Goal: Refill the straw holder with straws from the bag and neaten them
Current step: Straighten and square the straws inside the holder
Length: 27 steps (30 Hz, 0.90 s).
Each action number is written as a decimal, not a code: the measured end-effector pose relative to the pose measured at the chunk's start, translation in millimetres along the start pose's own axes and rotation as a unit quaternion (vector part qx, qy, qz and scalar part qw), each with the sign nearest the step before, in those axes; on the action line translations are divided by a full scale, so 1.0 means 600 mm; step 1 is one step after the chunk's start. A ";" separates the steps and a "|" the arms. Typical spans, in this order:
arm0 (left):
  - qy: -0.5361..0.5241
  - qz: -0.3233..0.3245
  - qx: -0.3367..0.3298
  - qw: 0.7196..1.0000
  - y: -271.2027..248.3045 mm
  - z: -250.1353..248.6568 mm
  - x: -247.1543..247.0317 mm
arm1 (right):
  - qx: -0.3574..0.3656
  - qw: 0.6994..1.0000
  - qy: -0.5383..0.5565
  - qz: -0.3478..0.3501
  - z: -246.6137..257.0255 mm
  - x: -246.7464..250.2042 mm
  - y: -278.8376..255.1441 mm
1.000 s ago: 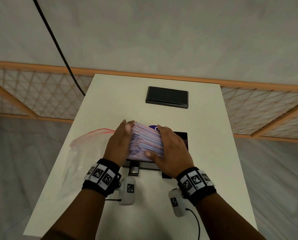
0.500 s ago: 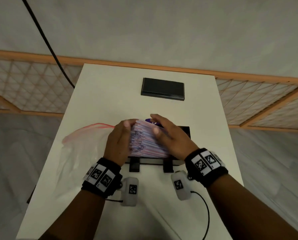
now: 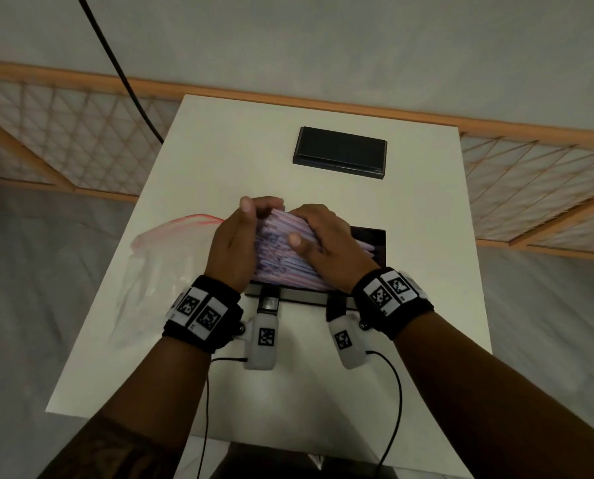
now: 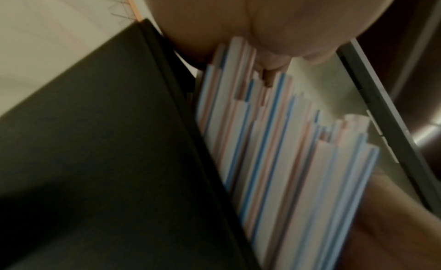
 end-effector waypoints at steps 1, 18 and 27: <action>-0.002 -0.003 0.002 1.000 0.001 -0.002 -0.001 | 0.004 1.000 -0.008 -0.011 0.000 -0.002 0.000; -0.013 -0.040 -0.027 0.999 0.000 0.015 -0.002 | -0.040 0.984 -0.133 0.111 0.039 0.014 0.013; 0.025 -0.041 -0.030 0.998 0.001 0.013 -0.002 | -0.151 0.969 0.005 0.195 0.041 0.032 -0.005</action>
Point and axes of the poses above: each hand's wrist, its own y-axis towards the middle knuckle, its own x-axis out of the back of the hand, z = x × y, the point moved 3 cm from there along y, towards the middle knuckle, and after that the axes turned 1 degree about y, right-handed, at the moved point
